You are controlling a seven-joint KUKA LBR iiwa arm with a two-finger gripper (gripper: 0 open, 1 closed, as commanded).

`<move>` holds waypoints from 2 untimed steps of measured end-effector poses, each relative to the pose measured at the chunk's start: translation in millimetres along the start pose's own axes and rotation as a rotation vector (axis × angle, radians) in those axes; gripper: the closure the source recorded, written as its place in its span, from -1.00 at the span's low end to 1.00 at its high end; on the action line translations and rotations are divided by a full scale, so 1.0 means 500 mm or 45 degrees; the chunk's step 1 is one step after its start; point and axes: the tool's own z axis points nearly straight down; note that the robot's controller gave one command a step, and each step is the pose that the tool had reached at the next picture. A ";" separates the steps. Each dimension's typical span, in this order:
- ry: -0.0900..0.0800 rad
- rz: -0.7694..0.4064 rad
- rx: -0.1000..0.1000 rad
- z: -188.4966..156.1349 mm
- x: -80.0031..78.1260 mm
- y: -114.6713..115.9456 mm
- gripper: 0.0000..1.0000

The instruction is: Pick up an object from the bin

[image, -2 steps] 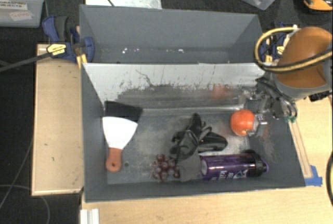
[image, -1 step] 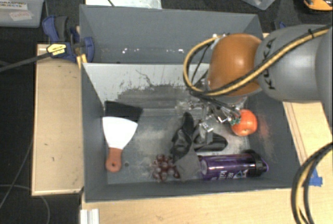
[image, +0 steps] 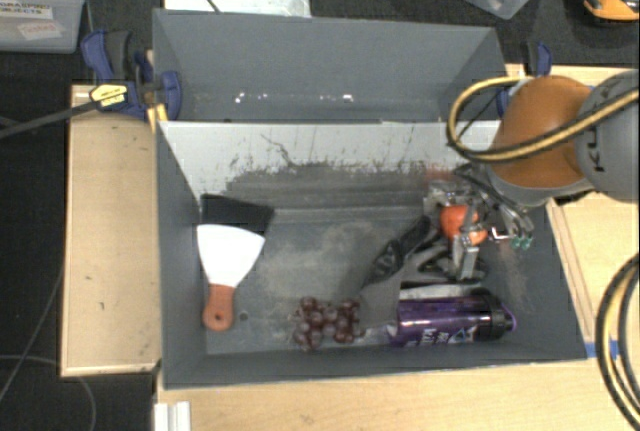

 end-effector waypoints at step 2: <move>-0.016 -0.971 -0.006 0.005 0.031 0.313 1.00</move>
Offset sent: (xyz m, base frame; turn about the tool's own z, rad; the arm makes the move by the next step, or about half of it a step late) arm 0.0000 0.0000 0.0000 0.0000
